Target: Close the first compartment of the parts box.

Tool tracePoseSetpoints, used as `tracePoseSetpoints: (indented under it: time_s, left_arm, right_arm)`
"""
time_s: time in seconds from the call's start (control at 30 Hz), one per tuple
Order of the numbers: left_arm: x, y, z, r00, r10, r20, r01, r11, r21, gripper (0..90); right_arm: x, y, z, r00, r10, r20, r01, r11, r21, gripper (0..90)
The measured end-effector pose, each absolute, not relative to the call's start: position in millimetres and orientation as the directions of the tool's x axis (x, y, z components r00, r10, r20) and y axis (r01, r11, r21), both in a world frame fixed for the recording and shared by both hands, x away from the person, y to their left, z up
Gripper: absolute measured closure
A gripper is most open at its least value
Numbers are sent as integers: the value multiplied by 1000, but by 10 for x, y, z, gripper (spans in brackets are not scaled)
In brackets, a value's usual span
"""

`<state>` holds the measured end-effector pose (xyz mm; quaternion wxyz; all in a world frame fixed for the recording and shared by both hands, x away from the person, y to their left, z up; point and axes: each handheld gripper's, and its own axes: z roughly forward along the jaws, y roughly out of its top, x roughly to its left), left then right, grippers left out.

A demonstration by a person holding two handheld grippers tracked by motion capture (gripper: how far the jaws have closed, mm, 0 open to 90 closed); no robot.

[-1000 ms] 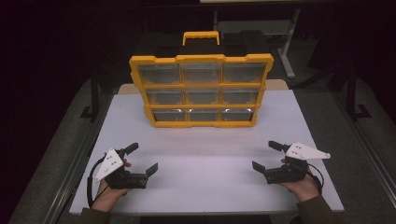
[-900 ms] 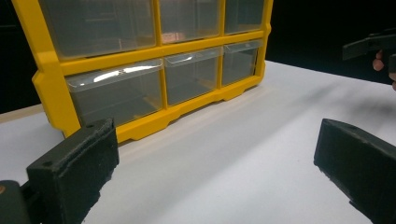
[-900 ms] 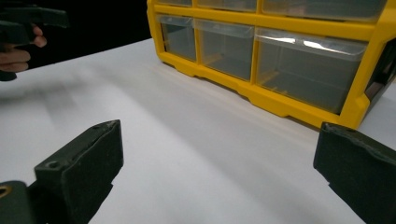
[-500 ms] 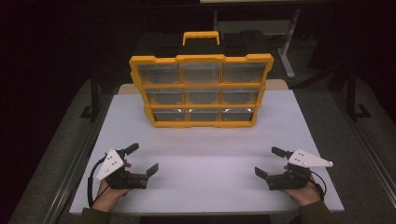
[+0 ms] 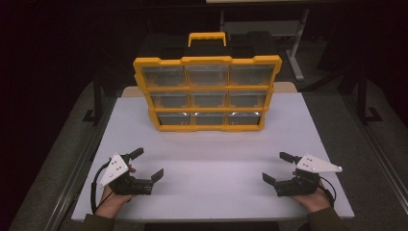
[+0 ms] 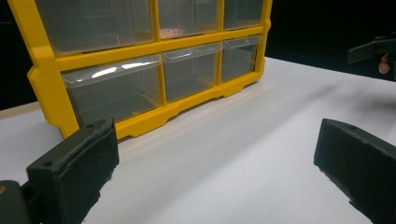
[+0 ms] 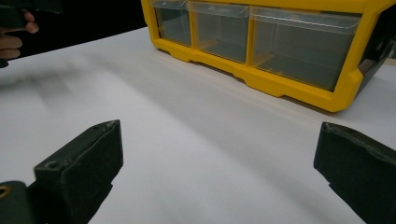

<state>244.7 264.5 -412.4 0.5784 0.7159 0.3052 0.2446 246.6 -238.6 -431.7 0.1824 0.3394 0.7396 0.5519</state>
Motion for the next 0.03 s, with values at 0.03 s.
tracePoseSetpoints:
  time_s: [0.03]
  left_arm:
    - [2448, 2644, -4124, 694, 720, -2, 154, -146, 977, 0]
  right_arm:
    - [2466, -2386, -4317, -703, 703, 105, 301, 160, 940, 11]
